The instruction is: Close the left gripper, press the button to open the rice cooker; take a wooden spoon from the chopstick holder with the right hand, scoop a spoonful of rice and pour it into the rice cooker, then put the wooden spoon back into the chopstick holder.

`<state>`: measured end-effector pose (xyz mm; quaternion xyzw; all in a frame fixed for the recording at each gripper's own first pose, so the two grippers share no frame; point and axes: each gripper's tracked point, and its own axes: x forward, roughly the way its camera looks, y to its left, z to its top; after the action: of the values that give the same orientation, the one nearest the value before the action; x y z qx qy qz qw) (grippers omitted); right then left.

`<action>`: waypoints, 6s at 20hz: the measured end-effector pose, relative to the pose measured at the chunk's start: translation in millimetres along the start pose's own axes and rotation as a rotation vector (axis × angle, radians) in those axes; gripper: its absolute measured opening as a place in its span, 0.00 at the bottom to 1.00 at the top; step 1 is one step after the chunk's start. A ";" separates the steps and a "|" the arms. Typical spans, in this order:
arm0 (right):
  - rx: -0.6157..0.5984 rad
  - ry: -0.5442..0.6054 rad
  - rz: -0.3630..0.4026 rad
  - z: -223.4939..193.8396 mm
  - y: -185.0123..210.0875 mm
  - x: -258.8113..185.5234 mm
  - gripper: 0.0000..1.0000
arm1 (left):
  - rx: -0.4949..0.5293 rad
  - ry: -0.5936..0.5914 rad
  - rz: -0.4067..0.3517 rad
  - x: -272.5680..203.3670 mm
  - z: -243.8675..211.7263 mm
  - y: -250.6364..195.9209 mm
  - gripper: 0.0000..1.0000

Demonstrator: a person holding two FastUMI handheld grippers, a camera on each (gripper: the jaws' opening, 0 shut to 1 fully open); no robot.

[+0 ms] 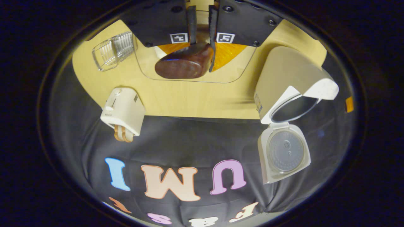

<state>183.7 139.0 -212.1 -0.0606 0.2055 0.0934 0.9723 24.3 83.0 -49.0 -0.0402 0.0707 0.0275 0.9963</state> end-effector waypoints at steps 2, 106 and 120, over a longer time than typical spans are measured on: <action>0.112 0.023 0.021 -1.3 3.7 0.8 0.19 | -0.005 0.001 -0.004 -0.6 -0.7 3.1 0.95; 0.656 -0.355 0.088 200.5 -123.8 -85.3 0.18 | -0.047 0.034 -0.139 15.2 -11.2 -65.9 0.96; 0.448 -0.233 -0.072 107.6 -274.6 -58.5 0.18 | -0.014 0.054 0.001 7.5 -15.5 -104.8 0.95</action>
<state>229.7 -121.2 -68.5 0.1600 0.1053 0.0171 0.9813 36.0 -22.3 -57.4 -0.0482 0.0974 0.0273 0.9937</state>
